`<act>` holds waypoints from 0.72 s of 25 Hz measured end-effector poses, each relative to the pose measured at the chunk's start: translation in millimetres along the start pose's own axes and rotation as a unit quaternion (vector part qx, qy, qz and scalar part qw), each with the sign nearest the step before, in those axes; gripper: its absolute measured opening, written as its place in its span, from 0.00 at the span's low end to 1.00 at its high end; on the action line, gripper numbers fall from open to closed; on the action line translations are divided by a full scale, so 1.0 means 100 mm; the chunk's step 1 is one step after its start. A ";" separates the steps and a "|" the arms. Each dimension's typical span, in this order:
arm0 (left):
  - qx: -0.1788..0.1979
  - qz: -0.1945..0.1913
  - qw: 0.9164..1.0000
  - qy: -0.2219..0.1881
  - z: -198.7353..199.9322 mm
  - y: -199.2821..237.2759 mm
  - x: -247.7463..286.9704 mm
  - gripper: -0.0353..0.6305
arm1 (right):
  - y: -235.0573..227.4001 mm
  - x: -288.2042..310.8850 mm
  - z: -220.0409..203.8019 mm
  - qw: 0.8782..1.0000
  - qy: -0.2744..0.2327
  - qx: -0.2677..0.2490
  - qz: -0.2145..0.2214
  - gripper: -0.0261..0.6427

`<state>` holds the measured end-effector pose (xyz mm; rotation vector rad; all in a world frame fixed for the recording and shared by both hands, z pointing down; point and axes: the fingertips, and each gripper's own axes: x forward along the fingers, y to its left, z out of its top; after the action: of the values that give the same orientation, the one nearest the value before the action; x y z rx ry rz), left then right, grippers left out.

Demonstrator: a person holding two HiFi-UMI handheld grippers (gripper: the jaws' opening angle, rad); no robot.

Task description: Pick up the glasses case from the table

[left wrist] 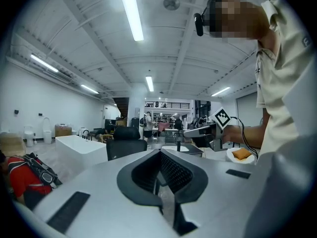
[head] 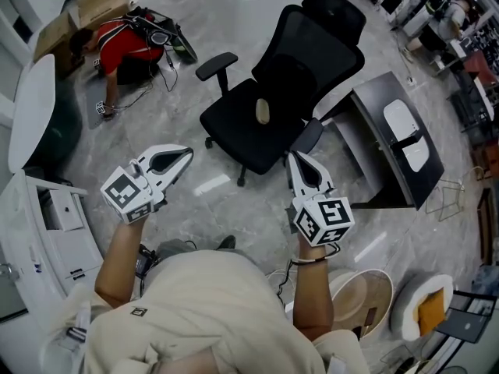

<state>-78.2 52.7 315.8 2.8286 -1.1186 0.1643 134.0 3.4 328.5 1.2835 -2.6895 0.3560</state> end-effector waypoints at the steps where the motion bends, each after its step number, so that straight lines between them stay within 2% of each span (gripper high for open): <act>1: -0.002 -0.001 1.000 0.000 0.00 -0.01 0.05 0.07 | -0.05 0.00 0.00 1.000 0.000 0.000 0.000 0.08; 4: -0.004 -0.009 1.000 0.004 0.00 -0.03 0.24 0.07 | -0.21 -0.01 -0.03 1.000 0.000 0.002 -0.008 0.08; 10: -0.005 -0.055 0.998 0.010 -0.04 0.14 0.60 0.07 | -0.42 0.03 -0.11 0.999 0.005 0.020 -0.043 0.08; 15: -0.018 -0.120 0.993 0.000 -0.04 0.39 1.09 0.07 | -0.68 0.08 -0.01 0.995 0.001 0.019 -0.101 0.08; 18: -0.006 -0.161 0.987 -0.006 0.06 0.56 1.38 0.07 | -0.77 0.12 0.07 0.991 -0.003 0.022 -0.134 0.08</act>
<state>-15.9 -82.2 331.2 2.9500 -0.6469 0.1146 186.7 -54.0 336.0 1.6353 -2.4795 0.3788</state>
